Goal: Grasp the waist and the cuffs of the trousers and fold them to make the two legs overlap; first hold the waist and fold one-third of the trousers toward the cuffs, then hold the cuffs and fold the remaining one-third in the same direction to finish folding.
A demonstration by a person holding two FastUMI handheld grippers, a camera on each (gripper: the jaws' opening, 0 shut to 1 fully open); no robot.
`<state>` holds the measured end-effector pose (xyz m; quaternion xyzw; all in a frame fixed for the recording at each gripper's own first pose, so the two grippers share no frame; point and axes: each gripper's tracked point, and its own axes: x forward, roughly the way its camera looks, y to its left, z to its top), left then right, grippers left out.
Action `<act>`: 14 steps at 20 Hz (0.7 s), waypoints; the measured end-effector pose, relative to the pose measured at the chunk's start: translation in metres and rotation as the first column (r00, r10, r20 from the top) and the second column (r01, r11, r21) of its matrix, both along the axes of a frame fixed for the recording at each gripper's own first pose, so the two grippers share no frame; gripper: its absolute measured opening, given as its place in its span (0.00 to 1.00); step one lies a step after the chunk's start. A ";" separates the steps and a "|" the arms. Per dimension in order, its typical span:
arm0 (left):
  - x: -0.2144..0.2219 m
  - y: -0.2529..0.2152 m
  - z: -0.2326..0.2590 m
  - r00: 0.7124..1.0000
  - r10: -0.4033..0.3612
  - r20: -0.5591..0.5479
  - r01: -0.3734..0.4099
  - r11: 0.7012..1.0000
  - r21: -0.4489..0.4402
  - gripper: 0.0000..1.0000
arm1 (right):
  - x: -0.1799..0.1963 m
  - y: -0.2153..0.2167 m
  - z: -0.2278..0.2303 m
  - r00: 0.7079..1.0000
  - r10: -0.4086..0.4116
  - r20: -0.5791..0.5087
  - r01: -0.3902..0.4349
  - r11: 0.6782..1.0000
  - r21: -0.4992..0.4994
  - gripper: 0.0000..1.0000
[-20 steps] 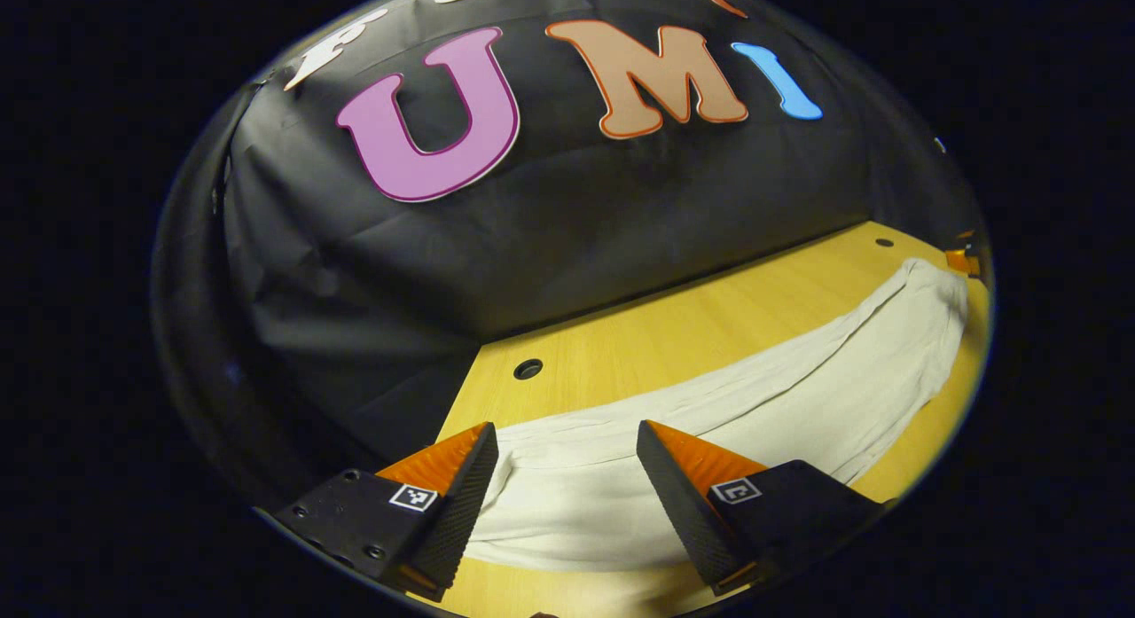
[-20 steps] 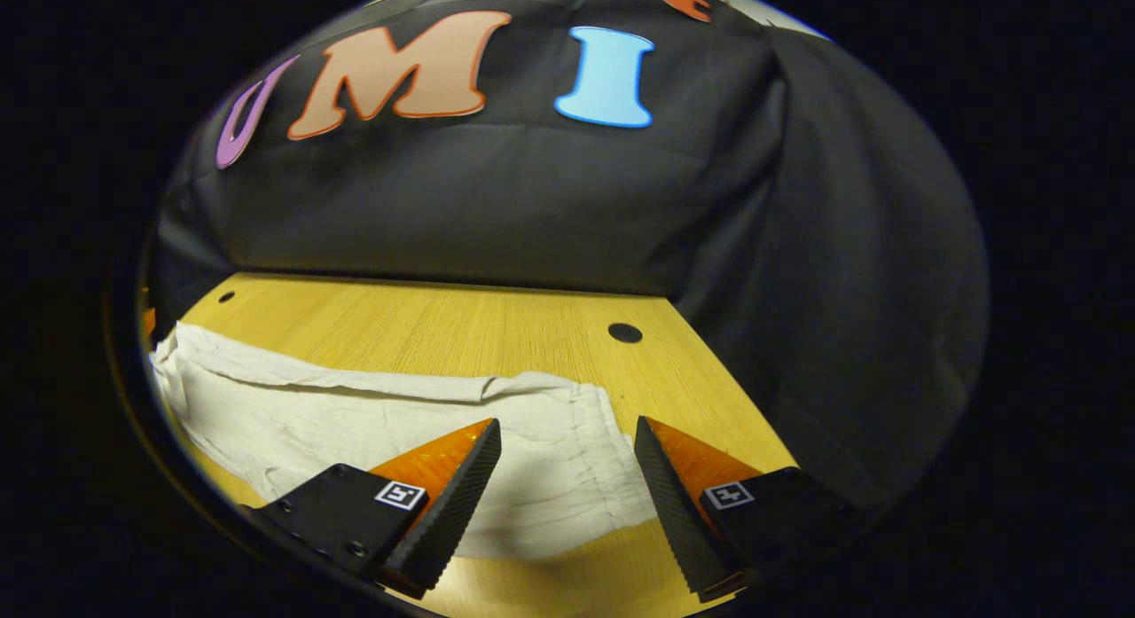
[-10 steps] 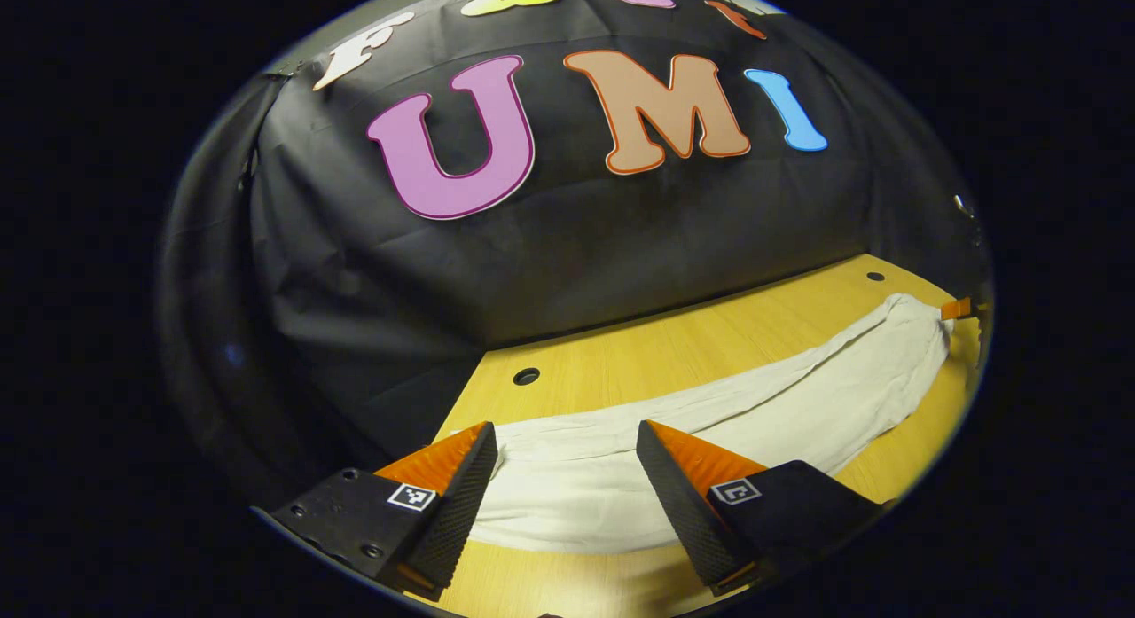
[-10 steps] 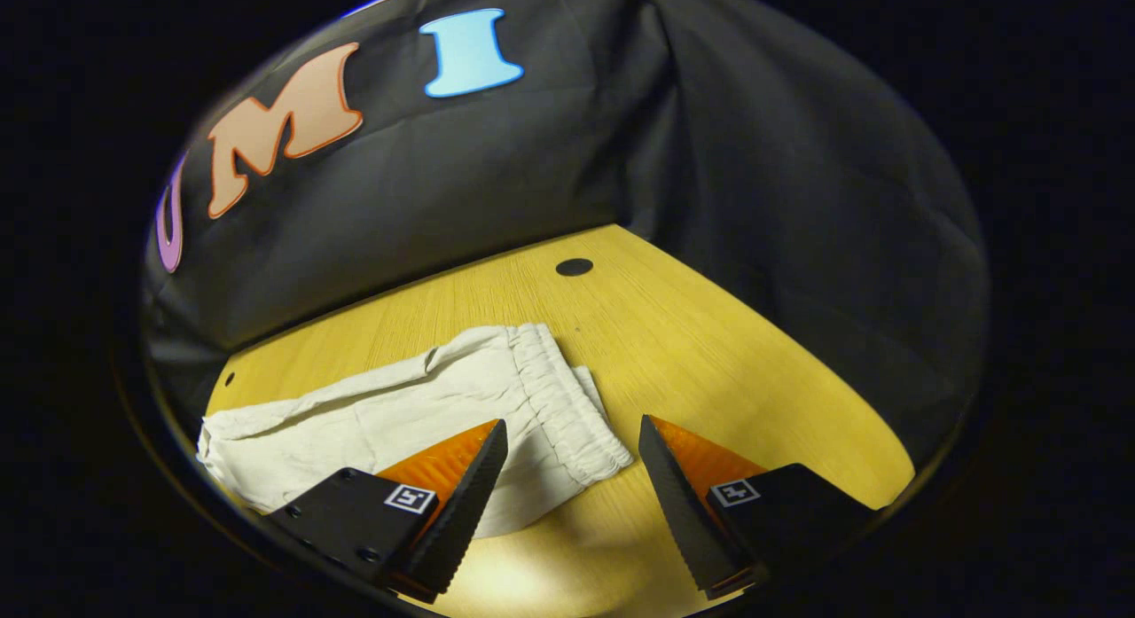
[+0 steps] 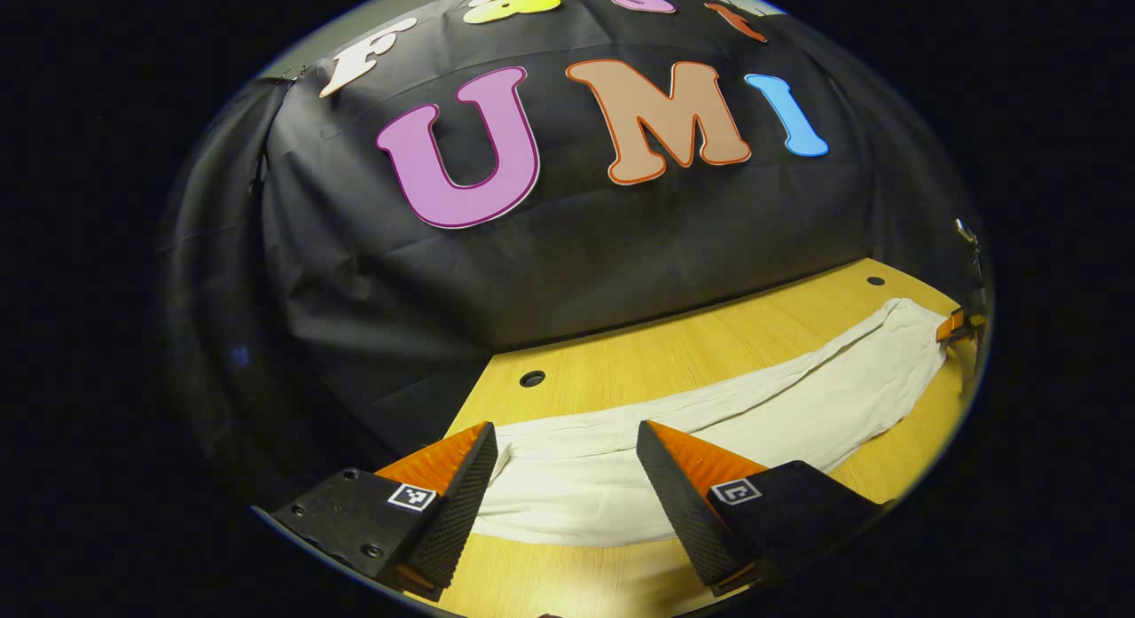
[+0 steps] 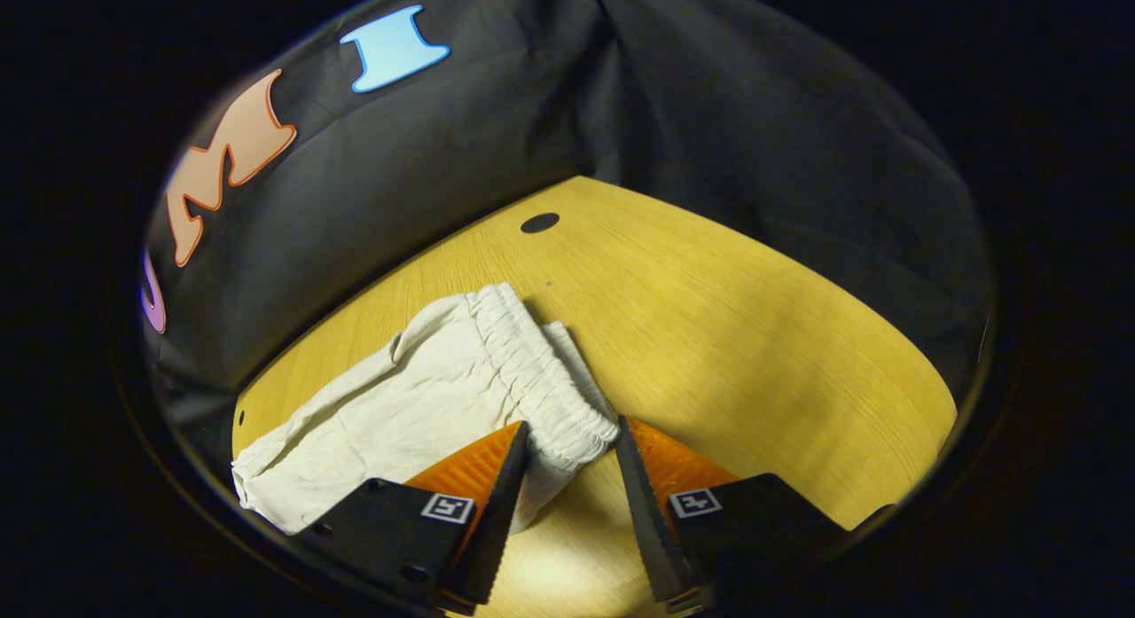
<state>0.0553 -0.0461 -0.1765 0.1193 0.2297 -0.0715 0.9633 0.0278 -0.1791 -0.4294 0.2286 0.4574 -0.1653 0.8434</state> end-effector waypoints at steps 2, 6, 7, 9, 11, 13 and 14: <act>-0.003 -0.004 -0.001 1.000 0.007 -0.005 -0.007 1.000 -0.005 0.96 | 0.000 0.009 -0.004 1.000 0.012 -0.006 -0.012 0.999 0.053 0.43; -0.014 -0.011 -0.001 0.999 0.030 -0.017 -0.031 0.999 -0.024 0.96 | 0.004 0.001 0.000 0.999 0.027 0.022 -0.028 0.997 0.073 0.19; -0.018 -0.012 0.000 0.999 0.040 -0.018 -0.040 0.999 -0.029 0.96 | 0.003 -0.003 0.002 0.999 0.022 0.027 -0.024 0.997 0.072 0.19; -0.023 -0.017 0.005 0.999 0.052 -0.010 -0.052 0.998 -0.038 0.96 | 0.003 -0.018 0.008 1.000 0.007 0.020 -0.008 0.996 0.086 0.19; -0.027 -0.022 0.006 0.998 0.054 -0.014 -0.054 0.998 -0.037 0.96 | 0.001 -0.027 0.017 1.000 -0.019 0.020 0.017 0.996 0.083 0.19; -0.026 -0.024 0.006 0.998 0.052 -0.025 -0.053 0.998 -0.031 0.96 | 0.003 -0.031 0.028 0.999 -0.032 0.025 0.030 0.997 0.067 0.18; -0.024 -0.026 0.009 0.999 0.047 -0.019 -0.048 0.998 -0.031 0.96 | 0.006 -0.027 0.032 0.999 -0.033 0.031 0.031 0.998 0.062 0.19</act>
